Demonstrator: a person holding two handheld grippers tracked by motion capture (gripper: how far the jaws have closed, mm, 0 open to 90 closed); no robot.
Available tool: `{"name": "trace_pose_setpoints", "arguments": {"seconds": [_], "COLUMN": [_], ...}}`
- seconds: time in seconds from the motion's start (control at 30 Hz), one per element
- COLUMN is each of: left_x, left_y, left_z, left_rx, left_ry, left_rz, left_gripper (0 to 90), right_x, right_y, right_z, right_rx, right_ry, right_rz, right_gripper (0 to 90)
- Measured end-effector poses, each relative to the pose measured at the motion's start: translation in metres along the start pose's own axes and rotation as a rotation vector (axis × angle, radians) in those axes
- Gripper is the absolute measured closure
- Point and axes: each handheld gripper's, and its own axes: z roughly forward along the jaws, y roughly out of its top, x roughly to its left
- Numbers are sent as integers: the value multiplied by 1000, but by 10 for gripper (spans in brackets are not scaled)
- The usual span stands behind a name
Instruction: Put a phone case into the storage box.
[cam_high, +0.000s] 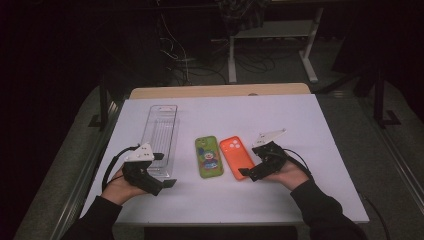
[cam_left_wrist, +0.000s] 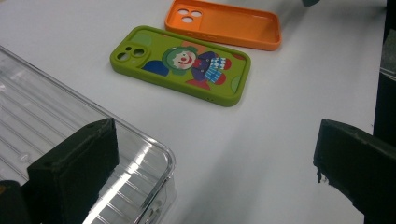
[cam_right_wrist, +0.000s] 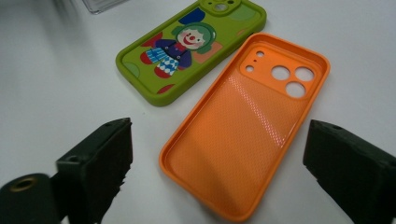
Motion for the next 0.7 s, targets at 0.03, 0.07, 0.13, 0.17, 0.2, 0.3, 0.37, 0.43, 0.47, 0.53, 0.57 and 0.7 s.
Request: {"name": "trace_pose_setpoints", "arguments": {"seconds": [0.03, 0.07, 0.13, 0.17, 0.2, 0.3, 0.37, 0.43, 0.47, 0.53, 0.57, 0.7], "left_x": [0, 0, 0, 0, 0, 0, 0, 0, 0, 0, 0, 0], "left_y": [0, 0, 0, 0, 0, 0, 0, 0, 0, 0, 0, 0], "left_z": [0, 0, 0, 0, 0, 0, 0, 0, 0, -1, -1, -1], "left_rx": [-3, -3, -7, -5, -5, -7, -9, -9, -9, -11, -12, -12], "left_ry": [-1, -1, -3, -3, -3, -1, 0, 0, 0, -1, -1, 0], "left_rz": [-2, -2, -9, -7, -7, -9, -8, -10, -10, -5, -6, -6], "left_gripper": [0, 0, 0, 0, 0, 0, 0, 0, 0, 0, 0, 0], "right_x": [0, -1, -2, -2, -2, -5, -7, -9, -10, -11, -12, -14], "right_y": [2, 3, 5, 6, 6, 8, 8, 8, 7, 7, 6, 4], "right_z": [1, 3, 7, 9, 9, 17, 19, 20, 21, 21, 21, 22], "right_rx": [10, 10, 22, 34, 34, 72, 87, 104, 112, 126, 131, 175], "right_ry": [5, 11, 16, 16, 16, 4, 2, -6, -1, 0, 3, -4], "right_rz": [8, 6, 6, 16, 16, 30, 30, 29, 21, 29, 22, 30], "right_gripper": [120, 133, 167, 187, 187, 328, 414, 570, 613, 716, 761, 880]}}
